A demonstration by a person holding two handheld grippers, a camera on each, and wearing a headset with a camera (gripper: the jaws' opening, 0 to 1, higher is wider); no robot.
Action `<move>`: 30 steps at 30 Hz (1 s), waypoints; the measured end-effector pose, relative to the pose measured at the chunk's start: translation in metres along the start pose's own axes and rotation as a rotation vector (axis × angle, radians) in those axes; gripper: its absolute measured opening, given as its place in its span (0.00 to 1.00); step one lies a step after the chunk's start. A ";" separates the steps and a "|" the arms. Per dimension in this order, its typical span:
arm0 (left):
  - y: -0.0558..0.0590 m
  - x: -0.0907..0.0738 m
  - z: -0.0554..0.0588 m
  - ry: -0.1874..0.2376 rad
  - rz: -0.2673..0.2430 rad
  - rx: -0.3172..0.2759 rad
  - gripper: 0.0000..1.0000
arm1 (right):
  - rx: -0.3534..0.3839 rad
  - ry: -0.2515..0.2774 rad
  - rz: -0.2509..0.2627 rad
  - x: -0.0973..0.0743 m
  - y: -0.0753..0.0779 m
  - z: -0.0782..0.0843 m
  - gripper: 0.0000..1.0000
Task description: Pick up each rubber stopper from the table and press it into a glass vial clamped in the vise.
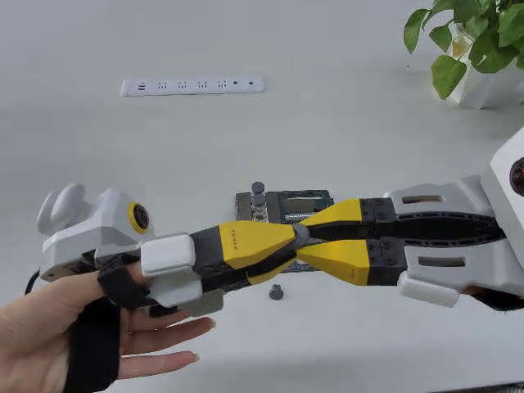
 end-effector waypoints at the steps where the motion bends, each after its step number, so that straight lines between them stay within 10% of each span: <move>1: 0.001 0.000 0.000 0.000 0.006 -0.013 0.10 | 0.000 0.000 -0.004 0.000 -0.001 0.000 0.02; 15: -0.002 0.000 -0.001 -0.011 -0.022 0.009 0.06 | 0.002 -0.039 -0.025 -0.001 0.002 0.004 0.04; 30: -0.049 0.000 -0.014 0.009 -0.316 0.153 0.05 | -0.067 -0.462 -0.013 -0.004 0.015 0.036 0.20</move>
Point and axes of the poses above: the centre of the closed fingertips' face, and the gripper's own axes: x roughly forward along the fingers, y roughly to its right, z roughly out of its underside, the point moved 1 cm from there along -x, roughly backward along the fingers, and after that the axes turned 8 degrees about -z, right-handed, at the moved point
